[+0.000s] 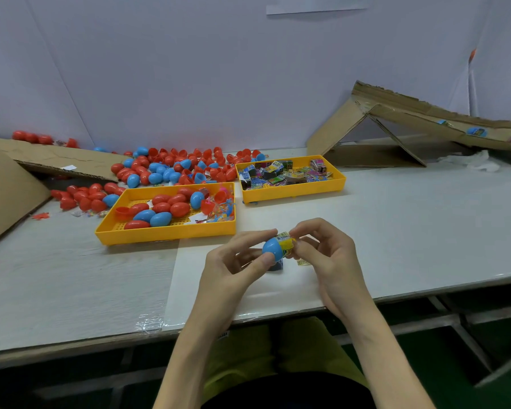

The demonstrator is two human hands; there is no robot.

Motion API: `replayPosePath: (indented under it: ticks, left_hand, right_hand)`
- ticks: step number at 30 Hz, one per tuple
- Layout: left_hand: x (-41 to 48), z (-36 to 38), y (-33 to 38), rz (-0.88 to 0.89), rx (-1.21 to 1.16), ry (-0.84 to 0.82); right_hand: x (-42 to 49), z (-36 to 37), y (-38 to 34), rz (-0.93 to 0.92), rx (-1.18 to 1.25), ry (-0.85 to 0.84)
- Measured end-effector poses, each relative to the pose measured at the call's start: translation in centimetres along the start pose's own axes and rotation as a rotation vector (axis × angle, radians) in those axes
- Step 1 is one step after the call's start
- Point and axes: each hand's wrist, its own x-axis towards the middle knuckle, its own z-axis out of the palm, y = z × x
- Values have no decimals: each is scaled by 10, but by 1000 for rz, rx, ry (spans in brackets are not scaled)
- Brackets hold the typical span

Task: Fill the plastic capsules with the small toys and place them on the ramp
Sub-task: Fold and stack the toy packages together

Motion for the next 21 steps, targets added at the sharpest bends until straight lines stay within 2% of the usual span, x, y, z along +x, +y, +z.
replayPosePath:
  ticks: [12, 17, 21]
  left_hand:
    - [0, 2, 2, -15, -88, 138]
    - [1, 0, 1, 11, -114, 155]
    - [1, 1, 0, 20, -92, 133]
  right_hand:
    - [1, 2, 0, 35, -63, 117]
    - [-3, 5, -2, 24, -162, -57]
    - [-4, 6, -4, -6, -202, -33]
